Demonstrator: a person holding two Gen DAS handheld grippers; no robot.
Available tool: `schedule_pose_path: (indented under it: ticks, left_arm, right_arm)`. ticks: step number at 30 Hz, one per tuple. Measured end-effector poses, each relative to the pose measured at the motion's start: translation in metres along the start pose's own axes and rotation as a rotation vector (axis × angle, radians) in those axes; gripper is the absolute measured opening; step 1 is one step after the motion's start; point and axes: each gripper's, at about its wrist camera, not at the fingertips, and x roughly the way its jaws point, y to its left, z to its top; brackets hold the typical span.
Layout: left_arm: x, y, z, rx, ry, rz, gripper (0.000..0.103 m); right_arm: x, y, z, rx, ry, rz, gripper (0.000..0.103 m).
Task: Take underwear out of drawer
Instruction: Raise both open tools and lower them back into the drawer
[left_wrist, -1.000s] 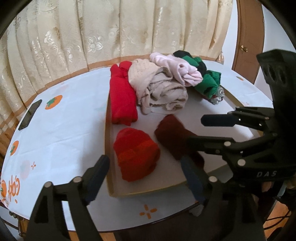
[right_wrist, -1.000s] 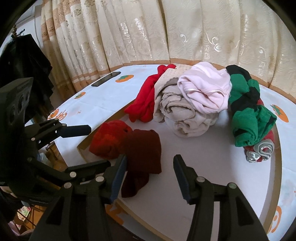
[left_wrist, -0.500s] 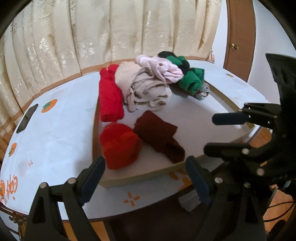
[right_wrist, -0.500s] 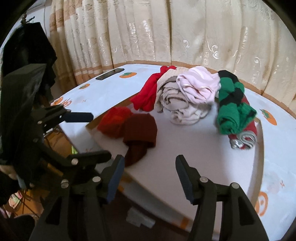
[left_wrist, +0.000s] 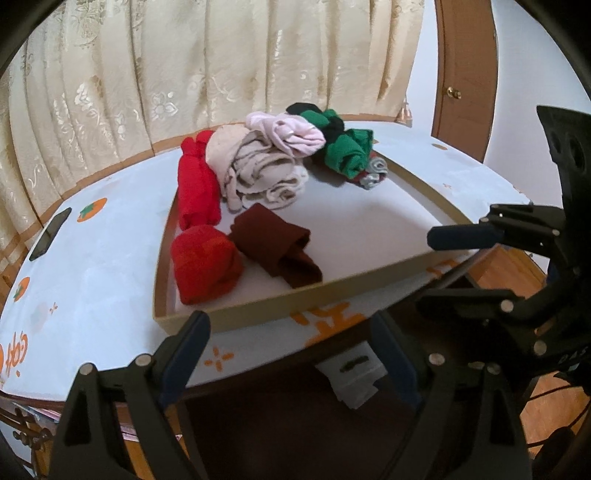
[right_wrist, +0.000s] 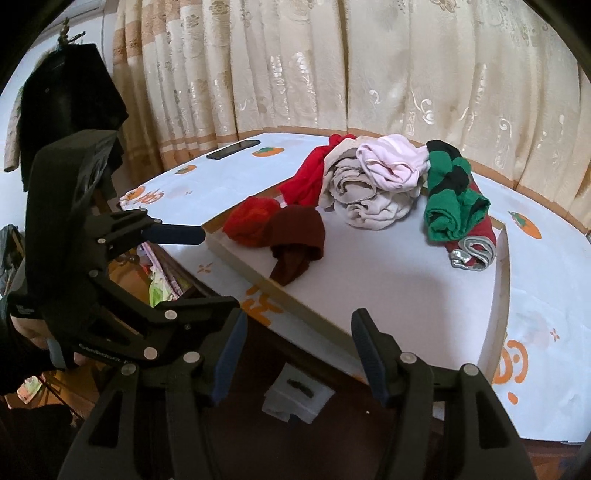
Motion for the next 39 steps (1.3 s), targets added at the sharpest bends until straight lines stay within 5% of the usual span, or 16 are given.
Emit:
schedule_pose_path:
  ticks: [17,26,33,39]
  left_arm:
    - [0.02,-0.034,-0.05,0.069,0.102,-0.037,0.09]
    - [0.054,-0.059,-0.065,0.189,0.216,-0.063,0.09]
    - [0.074,-0.083,-0.073,0.346,0.293,-0.078,0.09]
    - [0.096,-0.087,-0.076,0.379,0.341,-0.118,0.09]
  right_arm:
    - [-0.01,-0.015,-0.074,0.038,0.132,-0.03,0.061]
    - [0.006,-0.036,-0.137,0.057,0.406,-0.081,0.061]
    - [0.021,-0.043,-0.16,0.049,0.576,-0.083,0.061]
    - [0.026,-0.043,-0.172,0.026,0.671,-0.094,0.061]
